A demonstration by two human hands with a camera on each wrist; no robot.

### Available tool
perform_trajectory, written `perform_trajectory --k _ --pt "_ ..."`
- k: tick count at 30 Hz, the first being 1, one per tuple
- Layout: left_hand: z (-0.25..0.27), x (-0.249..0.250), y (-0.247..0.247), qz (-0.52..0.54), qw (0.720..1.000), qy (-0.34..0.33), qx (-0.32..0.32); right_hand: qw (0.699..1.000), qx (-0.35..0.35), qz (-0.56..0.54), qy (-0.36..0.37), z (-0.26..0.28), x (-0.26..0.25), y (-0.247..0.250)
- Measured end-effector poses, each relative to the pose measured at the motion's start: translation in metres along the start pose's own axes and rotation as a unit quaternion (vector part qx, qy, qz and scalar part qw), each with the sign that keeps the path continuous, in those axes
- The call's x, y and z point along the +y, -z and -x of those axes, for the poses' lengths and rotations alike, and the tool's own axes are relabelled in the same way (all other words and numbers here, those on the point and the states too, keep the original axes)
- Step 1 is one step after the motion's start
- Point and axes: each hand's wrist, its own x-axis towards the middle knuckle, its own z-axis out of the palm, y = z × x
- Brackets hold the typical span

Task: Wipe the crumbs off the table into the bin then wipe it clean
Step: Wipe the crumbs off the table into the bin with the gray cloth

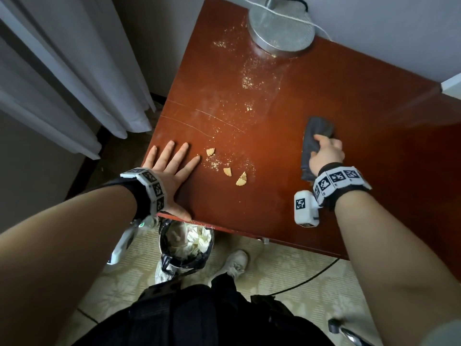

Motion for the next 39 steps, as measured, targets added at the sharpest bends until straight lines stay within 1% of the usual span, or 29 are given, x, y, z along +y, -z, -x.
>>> perform_trajectory --k 1,2,5,7,11,16,20,23,25,27,29,31,33,35,37,39 --pt "-0.001 0.0 -0.001 0.001 1.0 0.0 -0.001 1.0 -0.002 0.009 -0.006 0.004 -0.003 -0.007" --pt "-0.001 -0.001 -0.001 0.001 1.0 0.001 -0.002 1.0 -0.003 0.017 0.005 0.011 -0.006 -0.014" --pt "-0.002 -0.001 0.0 -0.002 1.0 0.001 -0.004 0.996 -0.016 0.033 0.086 0.042 -0.014 -0.03" --pt "-0.002 -0.001 0.001 -0.003 1.0 0.003 -0.003 0.991 -0.028 0.046 0.121 0.064 -0.018 -0.039" --pt "0.001 -0.001 0.002 -0.005 1.0 0.002 0.007 0.992 -0.032 0.028 0.121 0.091 -0.032 -0.052" --pt "0.008 0.001 -0.007 0.016 0.999 0.006 0.044 0.992 -0.042 0.027 0.113 0.124 -0.047 -0.064" --pt "0.022 -0.012 -0.023 0.069 0.996 0.024 0.059 0.985 -0.07 0.026 0.156 0.16 -0.061 -0.076" --pt "0.032 -0.025 -0.038 0.061 0.996 0.029 0.061 0.974 -0.118 -0.006 0.191 0.179 -0.064 -0.078" --pt "0.034 -0.027 -0.044 0.077 0.994 0.03 0.072 0.975 -0.117 -0.057 0.182 0.18 -0.062 -0.071" --pt "0.035 -0.026 -0.046 0.099 0.992 0.029 0.078 0.98 -0.08 -0.094 0.156 0.17 -0.061 -0.06" --pt "0.035 -0.025 -0.044 0.102 0.992 0.03 0.072 0.985 -0.036 -0.096 0.138 0.15 -0.06 -0.051" --pt "0.034 -0.025 -0.044 0.11 0.991 0.031 0.068 0.987 -0.015 -0.07 0.144 0.126 -0.065 -0.047" --pt "0.034 -0.024 -0.044 0.114 0.991 0.032 0.069 0.985 -0.02 -0.035 0.17 0.105 -0.075 -0.047" --pt "0.034 -0.023 -0.043 0.114 0.991 0.032 0.07 0.977 -0.054 0.003 0.206 0.09 -0.088 -0.051" --pt "0.034 -0.023 -0.042 0.114 0.991 0.033 0.068 0.966 -0.091 0.053 0.236 0.082 -0.101 -0.057" --pt "0.033 -0.024 -0.043 0.113 0.991 0.033 0.068 0.96 -0.107 0.077 0.247 0.082 -0.108 -0.062"
